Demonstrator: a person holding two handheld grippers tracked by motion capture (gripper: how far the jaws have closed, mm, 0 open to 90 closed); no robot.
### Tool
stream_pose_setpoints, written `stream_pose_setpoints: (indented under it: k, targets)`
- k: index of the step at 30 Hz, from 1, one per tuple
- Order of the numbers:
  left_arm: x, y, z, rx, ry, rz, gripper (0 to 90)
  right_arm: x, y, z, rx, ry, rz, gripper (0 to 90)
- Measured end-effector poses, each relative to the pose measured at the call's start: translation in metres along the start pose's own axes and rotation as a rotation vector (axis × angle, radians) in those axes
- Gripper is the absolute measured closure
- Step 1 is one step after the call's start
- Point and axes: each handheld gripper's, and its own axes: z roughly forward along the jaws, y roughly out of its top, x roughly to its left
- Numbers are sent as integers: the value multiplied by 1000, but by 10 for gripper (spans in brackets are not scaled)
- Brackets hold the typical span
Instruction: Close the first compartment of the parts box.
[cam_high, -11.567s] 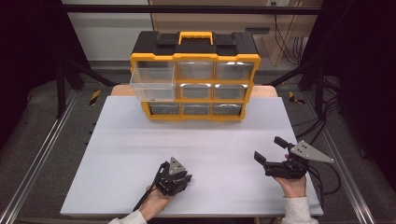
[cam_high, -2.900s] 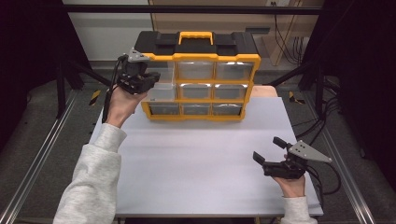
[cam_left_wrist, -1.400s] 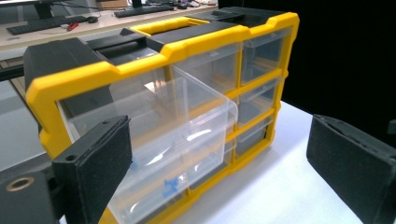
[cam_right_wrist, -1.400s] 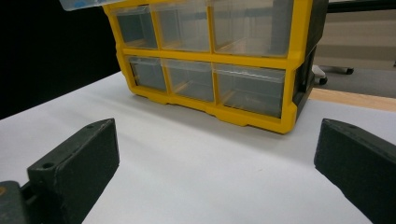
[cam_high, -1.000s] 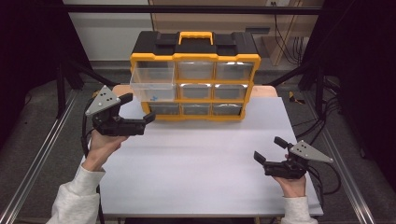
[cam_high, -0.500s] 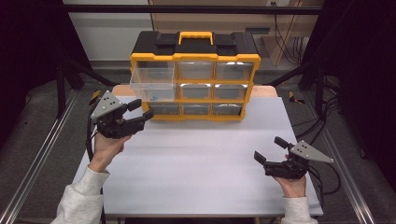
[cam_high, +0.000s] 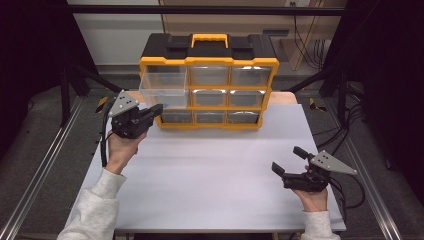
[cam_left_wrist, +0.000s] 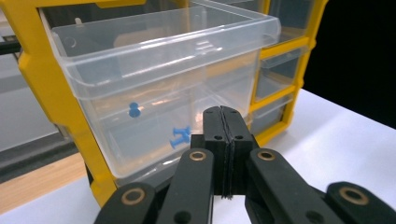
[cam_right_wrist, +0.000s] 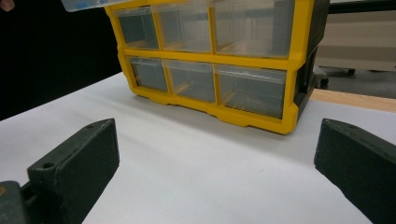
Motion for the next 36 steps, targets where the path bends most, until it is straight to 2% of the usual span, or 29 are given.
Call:
stream_pose_setpoints:
  k: [4, 6, 8, 9, 12, 23, 27, 30, 34, 36]
  targets:
    - [4, 2, 12, 3, 18, 1, 895, 0, -1, 1, 5, -2, -2, 5]
    - [6, 3, 16, 0, 9, 4, 896, 0, -1, 1, 3, 1, -6, 5]
    - [7, 4, 20, 0, 21, 23, 896, 0, 0, 1, 3, -2, -7, 5]
    - [8, 4, 22, -9, 18, 12, 896, -1, 0, 0, 4, -2, -5, 5]
    - [12, 7, 27, -15, 25, 18, 896, 0, 0, 0, 2, -7, -1, 5]
    - [36, 14, 54, -10, 56, 13, 897, 0, 1, 0, -1, -15, -2, 5]
    - [43, 15, 64, 6, 74, 23, 897, 0, 1, 0, -6, -14, -1, 5]
    - [48, 15, 72, 15, 100, 14, 897, 0, 1, 0, -5, -14, -9, 4]
    - [53, 13, 81, 20, 112, -4, 898, 1, 2, -1, -11, -11, -6, 4]
    - [54, 12, 83, 19, 118, 5, 897, 1, 2, -1, -13, -14, -10, 4]
